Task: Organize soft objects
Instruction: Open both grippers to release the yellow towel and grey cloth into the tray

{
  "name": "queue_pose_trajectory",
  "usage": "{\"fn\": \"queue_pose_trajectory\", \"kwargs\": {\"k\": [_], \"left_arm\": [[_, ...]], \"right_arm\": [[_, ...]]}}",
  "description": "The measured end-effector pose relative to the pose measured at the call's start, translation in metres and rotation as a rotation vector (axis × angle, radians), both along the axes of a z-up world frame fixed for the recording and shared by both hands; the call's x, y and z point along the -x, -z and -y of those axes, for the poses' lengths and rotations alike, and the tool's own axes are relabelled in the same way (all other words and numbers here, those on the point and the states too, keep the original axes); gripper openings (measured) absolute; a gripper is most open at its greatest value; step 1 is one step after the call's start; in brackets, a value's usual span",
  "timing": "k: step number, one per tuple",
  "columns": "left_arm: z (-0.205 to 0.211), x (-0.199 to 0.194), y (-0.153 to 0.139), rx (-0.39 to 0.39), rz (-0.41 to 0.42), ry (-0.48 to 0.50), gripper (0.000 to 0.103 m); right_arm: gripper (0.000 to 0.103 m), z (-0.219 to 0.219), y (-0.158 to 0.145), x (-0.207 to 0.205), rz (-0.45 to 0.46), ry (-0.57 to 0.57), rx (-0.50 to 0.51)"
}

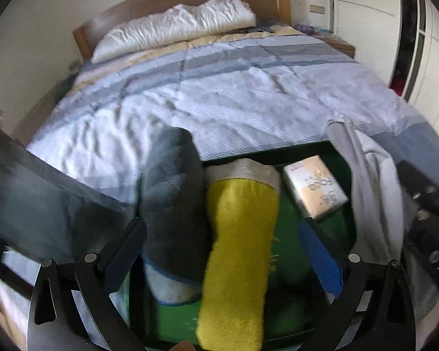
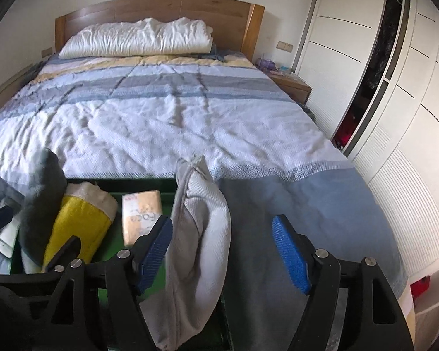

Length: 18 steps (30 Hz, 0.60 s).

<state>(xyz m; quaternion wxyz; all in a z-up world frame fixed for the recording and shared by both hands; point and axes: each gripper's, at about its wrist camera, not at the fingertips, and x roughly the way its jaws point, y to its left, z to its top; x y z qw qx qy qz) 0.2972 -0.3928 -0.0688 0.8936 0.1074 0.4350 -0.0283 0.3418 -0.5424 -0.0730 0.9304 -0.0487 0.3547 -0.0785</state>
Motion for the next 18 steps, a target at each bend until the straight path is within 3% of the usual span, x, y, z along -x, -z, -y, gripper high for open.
{"fn": "queue_pose_trajectory", "kwargs": {"k": [6,8,18], "left_arm": [[-0.004,0.009,-0.014,-0.051,0.059,-0.034,0.102],[-0.007,0.013,-0.018,-0.062,0.078,-0.048,0.102],[-0.033,0.038,-0.018,0.030,0.022,-0.080,0.101]], "right_arm": [[0.072,-0.004,-0.022,0.022,0.044,0.010,0.009],[0.079,-0.005,-0.028,0.030,0.056,0.015,0.010],[0.080,-0.016,-0.043,0.058,0.044,0.029,0.050]]}}
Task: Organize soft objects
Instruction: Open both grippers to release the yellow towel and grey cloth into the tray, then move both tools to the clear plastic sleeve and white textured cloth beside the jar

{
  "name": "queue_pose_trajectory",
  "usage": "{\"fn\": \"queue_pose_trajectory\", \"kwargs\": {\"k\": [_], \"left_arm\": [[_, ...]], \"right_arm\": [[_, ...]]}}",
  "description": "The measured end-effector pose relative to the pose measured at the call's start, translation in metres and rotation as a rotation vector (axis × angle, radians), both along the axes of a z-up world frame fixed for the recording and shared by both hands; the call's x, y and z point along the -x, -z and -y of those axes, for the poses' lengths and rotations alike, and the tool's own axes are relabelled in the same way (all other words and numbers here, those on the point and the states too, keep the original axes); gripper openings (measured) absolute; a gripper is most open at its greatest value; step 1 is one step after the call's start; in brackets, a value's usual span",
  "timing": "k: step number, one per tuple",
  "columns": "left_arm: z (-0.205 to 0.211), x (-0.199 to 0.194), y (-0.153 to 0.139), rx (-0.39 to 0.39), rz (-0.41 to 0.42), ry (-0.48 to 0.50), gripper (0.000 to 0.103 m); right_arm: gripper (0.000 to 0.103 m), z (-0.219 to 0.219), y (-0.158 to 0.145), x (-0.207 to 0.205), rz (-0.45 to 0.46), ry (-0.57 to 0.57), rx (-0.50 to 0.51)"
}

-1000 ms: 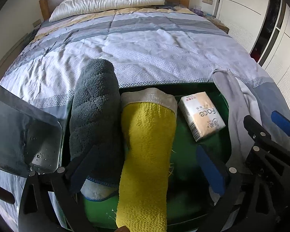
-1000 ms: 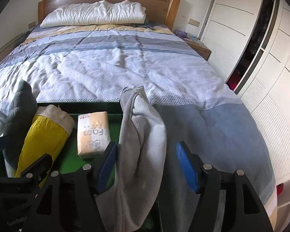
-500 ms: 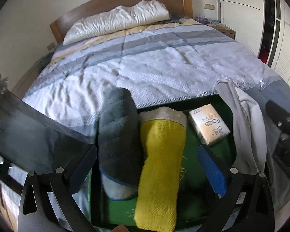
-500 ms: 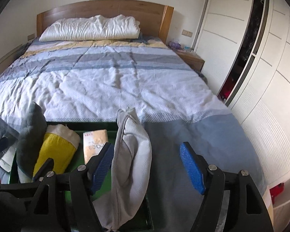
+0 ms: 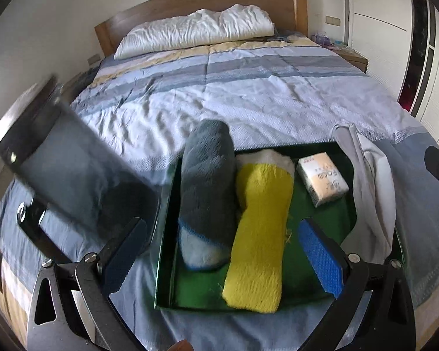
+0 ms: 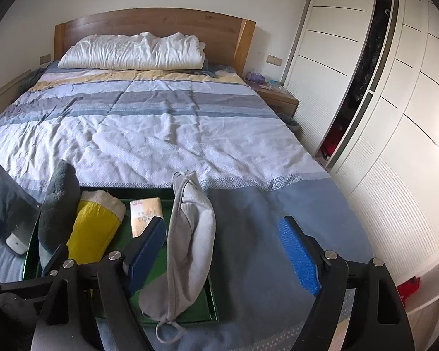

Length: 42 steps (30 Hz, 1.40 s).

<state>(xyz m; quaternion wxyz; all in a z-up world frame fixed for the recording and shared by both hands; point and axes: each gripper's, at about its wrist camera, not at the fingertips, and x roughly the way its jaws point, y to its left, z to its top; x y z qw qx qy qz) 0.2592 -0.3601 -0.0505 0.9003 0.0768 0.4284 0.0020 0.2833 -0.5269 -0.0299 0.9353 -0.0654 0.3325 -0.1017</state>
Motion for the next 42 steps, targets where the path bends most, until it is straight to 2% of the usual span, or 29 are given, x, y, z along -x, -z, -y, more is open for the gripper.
{"fn": "queue_pose_trajectory", "kwargs": {"k": [6,12,15,19,22,24,29,32,34,42], "left_arm": [[-0.031,0.035,-0.008,0.075,-0.027,-0.025,0.101],[-0.090,0.095,-0.031,0.206,-0.089,0.002,0.101],[-0.133,0.128,-0.039,0.199,-0.074,-0.010,0.101],[-0.207,0.170,-0.036,0.161,-0.080,-0.076,0.101],[-0.264,0.198,-0.026,0.156,-0.079,-0.134,0.101],[-0.297,0.217,-0.010,0.112,-0.073,-0.168,0.101],[-0.343,0.239,0.041,0.085,-0.141,-0.198,0.101],[-0.355,0.240,0.063,0.076,-0.173,-0.207,0.101],[-0.361,0.239,0.075,0.097,-0.201,-0.200,0.101],[-0.365,0.228,0.100,0.130,-0.246,-0.195,0.101]], "right_arm": [[0.080,-0.013,-0.002,0.015,-0.017,-0.020,-0.011],[0.080,-0.038,-0.005,0.063,-0.036,-0.074,0.003],[0.081,-0.064,-0.007,0.098,-0.045,-0.133,-0.013],[0.081,-0.108,-0.003,0.141,-0.067,-0.220,-0.051],[0.081,-0.143,0.002,0.165,-0.087,-0.282,-0.080],[0.081,-0.164,0.007,0.175,-0.098,-0.316,-0.093],[0.081,-0.232,0.031,0.184,-0.148,-0.391,-0.130],[0.081,-0.264,0.048,0.174,-0.182,-0.396,-0.160],[0.081,-0.281,0.060,0.164,-0.210,-0.382,-0.178],[0.081,-0.308,0.087,0.116,-0.289,-0.344,-0.176]]}}
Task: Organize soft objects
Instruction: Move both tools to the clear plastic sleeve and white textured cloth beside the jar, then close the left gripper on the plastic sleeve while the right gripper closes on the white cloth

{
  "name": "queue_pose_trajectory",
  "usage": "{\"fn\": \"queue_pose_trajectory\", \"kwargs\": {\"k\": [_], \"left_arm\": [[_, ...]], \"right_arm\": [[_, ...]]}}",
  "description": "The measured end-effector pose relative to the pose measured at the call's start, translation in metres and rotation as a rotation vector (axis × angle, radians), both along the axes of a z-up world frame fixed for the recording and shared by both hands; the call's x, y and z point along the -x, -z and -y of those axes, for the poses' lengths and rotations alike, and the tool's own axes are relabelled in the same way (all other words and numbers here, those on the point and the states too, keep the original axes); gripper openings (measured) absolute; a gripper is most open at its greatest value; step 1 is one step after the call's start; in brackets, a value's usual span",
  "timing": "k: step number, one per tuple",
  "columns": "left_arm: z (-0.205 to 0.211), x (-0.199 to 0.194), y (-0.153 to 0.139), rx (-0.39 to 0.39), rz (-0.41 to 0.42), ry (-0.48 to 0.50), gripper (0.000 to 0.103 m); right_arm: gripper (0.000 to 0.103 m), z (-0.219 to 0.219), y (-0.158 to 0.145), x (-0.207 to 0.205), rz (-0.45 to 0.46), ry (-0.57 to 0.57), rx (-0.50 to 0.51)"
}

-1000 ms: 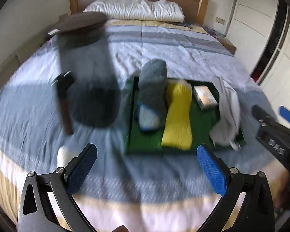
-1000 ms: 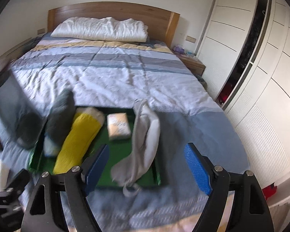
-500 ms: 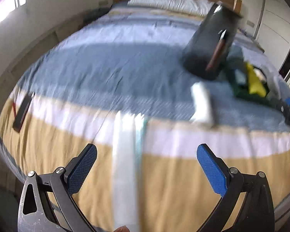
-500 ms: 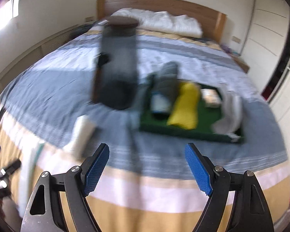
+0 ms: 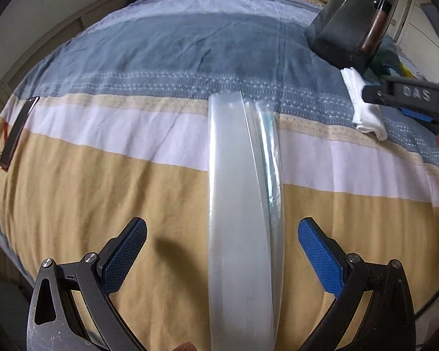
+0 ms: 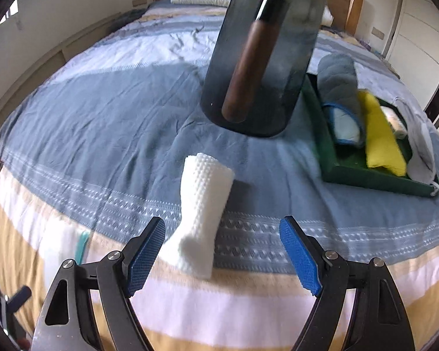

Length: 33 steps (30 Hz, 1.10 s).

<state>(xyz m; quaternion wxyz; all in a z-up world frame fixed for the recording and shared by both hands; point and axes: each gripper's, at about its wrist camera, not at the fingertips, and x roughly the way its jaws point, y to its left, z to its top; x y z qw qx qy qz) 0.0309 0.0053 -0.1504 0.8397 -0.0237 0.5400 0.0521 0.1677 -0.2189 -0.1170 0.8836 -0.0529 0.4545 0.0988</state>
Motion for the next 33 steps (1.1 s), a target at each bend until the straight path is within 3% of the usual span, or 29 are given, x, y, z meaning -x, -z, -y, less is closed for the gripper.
{"fn": "queue_pose_trajectory", "kwargs": {"k": [15,29,31,33], "left_arm": [[-0.002,-0.005,0.017,0.001,-0.010,-0.013,0.101],[0.000,0.000,0.017,-0.011,0.019,-0.040,0.100],[0.001,0.003,0.016,-0.008,0.026,-0.049,0.098],[0.003,0.003,0.014,-0.008,0.037,-0.049,0.085]], "right_arm": [[0.075,-0.023,0.039,-0.035,-0.037,-0.003,0.021],[0.030,-0.020,0.041,-0.030,-0.017,-0.023,0.006],[0.024,-0.020,0.041,-0.028,-0.008,-0.031,0.011],[0.019,-0.019,0.040,-0.026,-0.002,-0.035,0.008]]}}
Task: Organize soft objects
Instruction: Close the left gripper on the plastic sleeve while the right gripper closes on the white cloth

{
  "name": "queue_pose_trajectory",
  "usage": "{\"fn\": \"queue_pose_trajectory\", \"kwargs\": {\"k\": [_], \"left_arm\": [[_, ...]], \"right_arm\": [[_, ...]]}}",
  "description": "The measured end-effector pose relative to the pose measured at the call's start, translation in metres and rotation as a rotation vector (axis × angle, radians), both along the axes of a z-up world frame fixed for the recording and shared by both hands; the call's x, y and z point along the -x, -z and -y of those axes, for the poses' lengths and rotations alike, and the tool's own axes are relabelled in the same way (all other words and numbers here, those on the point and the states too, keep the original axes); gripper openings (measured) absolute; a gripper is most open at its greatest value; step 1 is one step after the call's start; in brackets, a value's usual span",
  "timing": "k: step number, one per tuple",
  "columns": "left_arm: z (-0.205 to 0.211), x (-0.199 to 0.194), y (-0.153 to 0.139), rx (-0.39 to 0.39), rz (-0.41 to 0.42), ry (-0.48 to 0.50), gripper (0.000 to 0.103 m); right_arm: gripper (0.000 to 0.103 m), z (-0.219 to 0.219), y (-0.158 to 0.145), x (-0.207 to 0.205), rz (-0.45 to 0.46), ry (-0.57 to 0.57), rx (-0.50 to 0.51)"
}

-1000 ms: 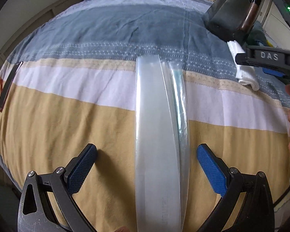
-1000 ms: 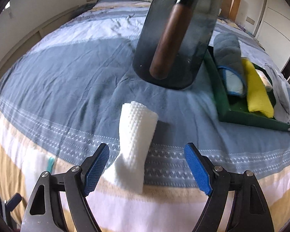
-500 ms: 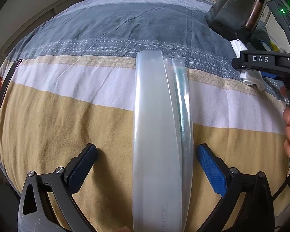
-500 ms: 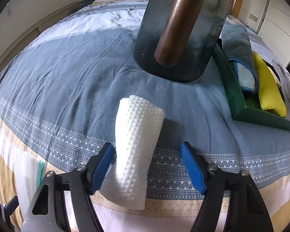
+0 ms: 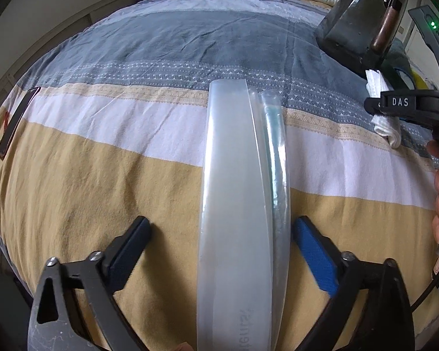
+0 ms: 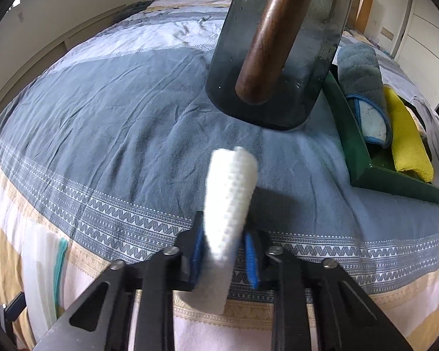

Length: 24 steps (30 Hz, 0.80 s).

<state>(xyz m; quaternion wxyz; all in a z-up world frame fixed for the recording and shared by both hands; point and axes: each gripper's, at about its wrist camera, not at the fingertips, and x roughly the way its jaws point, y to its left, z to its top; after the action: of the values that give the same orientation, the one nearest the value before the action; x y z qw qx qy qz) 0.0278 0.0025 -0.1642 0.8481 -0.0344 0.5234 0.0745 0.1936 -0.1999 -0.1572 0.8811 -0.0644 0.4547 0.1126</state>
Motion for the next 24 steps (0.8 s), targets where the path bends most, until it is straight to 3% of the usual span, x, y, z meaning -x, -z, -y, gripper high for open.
{"fn": "queue_pose_trajectory", "kwargs": {"k": [3,5,6,15,24], "left_arm": [[0.004,0.002,-0.006,0.002,0.020,0.016,0.053],[0.008,0.001,-0.010,0.000,0.026,0.030,0.035],[0.009,0.000,-0.012,0.002,0.029,0.036,0.031],[0.007,0.000,-0.020,0.014,0.026,0.031,0.015],[0.017,0.003,-0.031,0.017,0.030,0.054,0.011]], "right_arm": [[0.013,0.002,-0.002,0.002,0.000,-0.014,-0.011],[0.011,0.005,-0.004,0.005,0.005,-0.024,-0.023],[0.011,0.006,-0.005,0.006,0.006,-0.027,-0.032],[0.011,0.016,-0.016,0.024,0.008,-0.088,-0.060],[0.010,0.031,-0.031,0.050,0.035,-0.104,-0.039]]}}
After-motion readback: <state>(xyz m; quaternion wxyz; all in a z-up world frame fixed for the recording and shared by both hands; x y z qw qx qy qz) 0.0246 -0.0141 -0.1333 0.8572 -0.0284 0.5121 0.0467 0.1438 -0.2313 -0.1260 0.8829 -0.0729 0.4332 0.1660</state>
